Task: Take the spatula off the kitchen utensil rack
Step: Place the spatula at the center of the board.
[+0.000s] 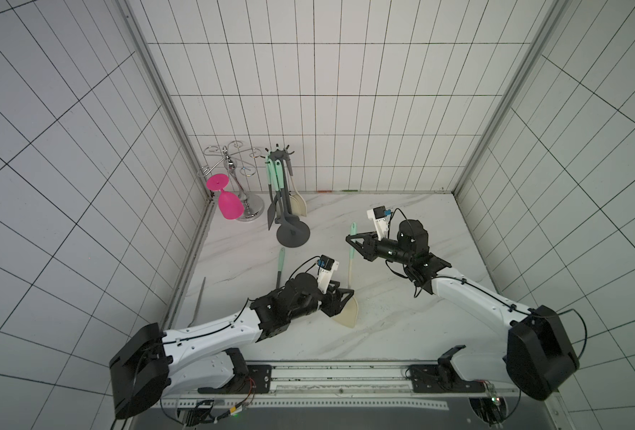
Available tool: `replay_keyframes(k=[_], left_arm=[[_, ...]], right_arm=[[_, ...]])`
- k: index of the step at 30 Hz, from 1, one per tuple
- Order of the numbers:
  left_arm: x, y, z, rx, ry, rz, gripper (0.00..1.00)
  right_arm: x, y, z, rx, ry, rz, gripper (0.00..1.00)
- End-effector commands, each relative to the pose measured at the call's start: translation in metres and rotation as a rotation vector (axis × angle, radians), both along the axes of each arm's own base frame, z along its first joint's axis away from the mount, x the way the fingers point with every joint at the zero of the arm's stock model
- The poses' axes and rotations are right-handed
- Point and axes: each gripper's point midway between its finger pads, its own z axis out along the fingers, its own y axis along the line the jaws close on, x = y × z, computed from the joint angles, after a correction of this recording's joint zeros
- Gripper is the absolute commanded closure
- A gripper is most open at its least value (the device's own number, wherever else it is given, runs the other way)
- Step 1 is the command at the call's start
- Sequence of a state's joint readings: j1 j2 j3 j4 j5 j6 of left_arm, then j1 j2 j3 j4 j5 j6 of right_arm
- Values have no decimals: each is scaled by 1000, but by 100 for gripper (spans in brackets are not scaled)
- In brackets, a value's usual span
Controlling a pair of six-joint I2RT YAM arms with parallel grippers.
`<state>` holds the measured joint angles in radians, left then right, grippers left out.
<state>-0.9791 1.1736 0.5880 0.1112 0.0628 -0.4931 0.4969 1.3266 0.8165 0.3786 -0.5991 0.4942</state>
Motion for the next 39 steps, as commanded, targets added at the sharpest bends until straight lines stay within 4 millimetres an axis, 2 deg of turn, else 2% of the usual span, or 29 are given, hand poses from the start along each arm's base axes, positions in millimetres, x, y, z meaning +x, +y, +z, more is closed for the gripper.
replay_keyframes(k=[1,5,8,11,16,19,21,22,24,29,34,39], left_arm=[[10,-18,22,-99,10,18,43],[28,-14,8,-48,39,124,45],[34,-14,3,-41,52,127,47],[34,-17,5,-67,69,99,62],[24,-22,19,-115,51,30,80],[21,-18,23,-116,44,28,100],[21,-13,26,-104,34,37,100],[22,-10,26,-93,31,47,100],[25,0,24,-55,29,88,100],[43,42,13,87,54,257,100],[61,87,-1,164,95,418,100],[72,105,-22,235,165,505,100]], right_arm=[[-10,-2,16,75,-27,30,100],[-18,-7,18,59,-36,25,100],[-22,-13,19,39,-42,6,100],[-25,-16,18,36,-39,-2,100],[-25,-16,15,75,-16,-8,100],[-22,-15,11,87,3,-14,100],[-22,-15,10,84,13,-17,100],[-21,-16,8,77,21,-23,95],[-20,-20,2,54,29,-54,80],[-24,-39,-7,-44,19,-132,61],[-29,-71,-14,-165,-6,-269,55],[-44,-91,-25,-240,-11,-315,52]])
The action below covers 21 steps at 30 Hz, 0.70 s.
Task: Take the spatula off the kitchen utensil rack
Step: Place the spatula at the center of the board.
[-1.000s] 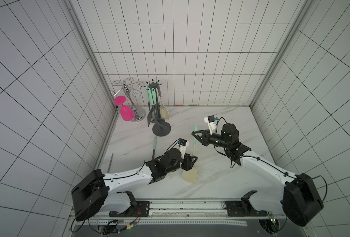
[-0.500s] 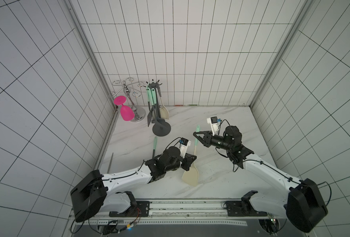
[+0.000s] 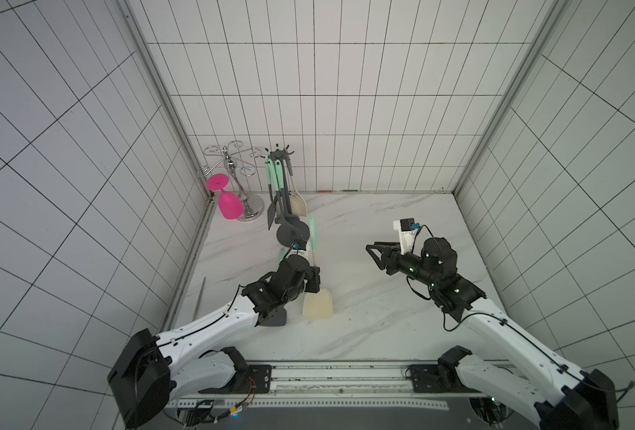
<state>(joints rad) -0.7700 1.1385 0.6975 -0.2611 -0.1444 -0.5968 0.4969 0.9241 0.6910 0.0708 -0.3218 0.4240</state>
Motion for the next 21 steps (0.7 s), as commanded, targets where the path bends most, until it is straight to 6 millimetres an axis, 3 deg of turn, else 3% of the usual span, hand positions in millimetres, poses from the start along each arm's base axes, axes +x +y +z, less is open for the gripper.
replay_keyframes(k=[1,11,21], left_arm=[[6,11,-11,62,63,63,100],[11,17,-86,260,379,51,100],[9,25,-104,245,464,49,100]], right_arm=[[-7,-23,-40,-131,65,-70,52],[-22,-33,-65,-160,121,-79,50],[-20,-33,-72,-150,152,-91,50]])
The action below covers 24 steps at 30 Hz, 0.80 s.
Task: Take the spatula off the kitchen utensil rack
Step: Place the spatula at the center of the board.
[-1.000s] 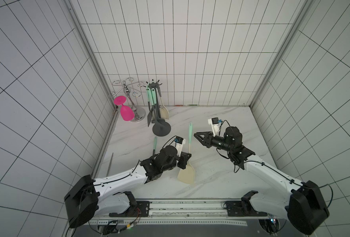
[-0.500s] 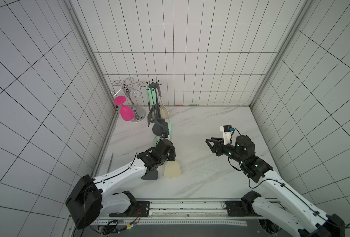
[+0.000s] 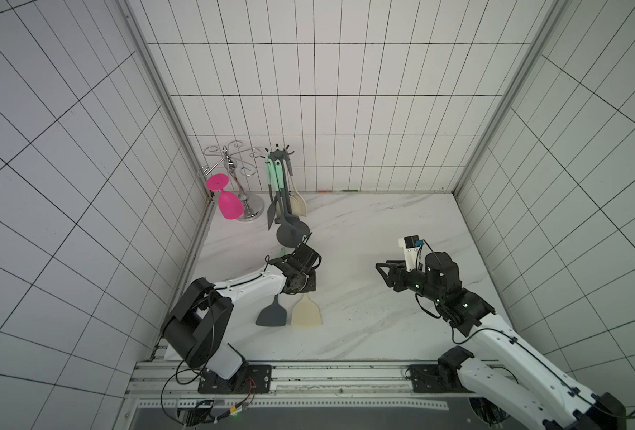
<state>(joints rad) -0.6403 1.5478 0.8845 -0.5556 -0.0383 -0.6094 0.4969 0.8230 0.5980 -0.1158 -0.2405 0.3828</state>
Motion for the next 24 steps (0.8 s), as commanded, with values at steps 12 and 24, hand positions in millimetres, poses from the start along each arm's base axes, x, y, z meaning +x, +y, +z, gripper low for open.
replay_keyframes(k=[12,24], left_arm=[[-1,15,-3,-23,30,2,100],[1,19,-15,-24,41,0,98]], right_arm=[[4,1,-19,9,60,-14,50],[6,3,-22,16,74,-12,50]])
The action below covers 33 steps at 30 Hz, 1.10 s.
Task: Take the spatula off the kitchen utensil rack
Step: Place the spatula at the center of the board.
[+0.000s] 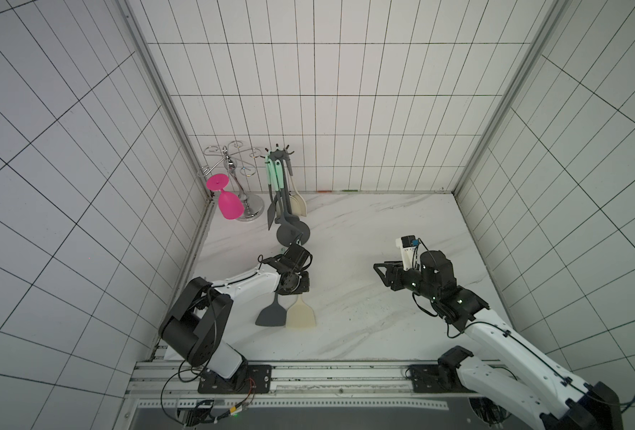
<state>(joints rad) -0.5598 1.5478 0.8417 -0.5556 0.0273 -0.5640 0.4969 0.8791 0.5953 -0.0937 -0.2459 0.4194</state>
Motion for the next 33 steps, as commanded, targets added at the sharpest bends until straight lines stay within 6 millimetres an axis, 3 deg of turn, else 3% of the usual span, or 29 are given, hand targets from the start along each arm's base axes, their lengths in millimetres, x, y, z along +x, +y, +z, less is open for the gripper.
replay_keyframes(k=[1,9,16,23,25,28,33], left_arm=[[5,-2,-1,-14,-22,-15,96],[7,-5,-3,-25,-26,-17,70],[9,-4,9,-35,-53,-7,68],[13,-6,40,-58,-100,-7,67],[15,-7,57,-58,-108,-18,67],[21,-7,98,-51,-160,-46,66],[39,12,195,-18,-366,-37,65]], right_arm=[[0,0,-9,10,19,0,50],[0,0,-10,10,23,3,50],[0,0,-11,9,24,0,50],[2,1,-3,16,11,-2,49],[3,3,10,23,10,3,49],[5,6,34,17,-8,21,48],[18,6,61,-25,-52,10,47]])
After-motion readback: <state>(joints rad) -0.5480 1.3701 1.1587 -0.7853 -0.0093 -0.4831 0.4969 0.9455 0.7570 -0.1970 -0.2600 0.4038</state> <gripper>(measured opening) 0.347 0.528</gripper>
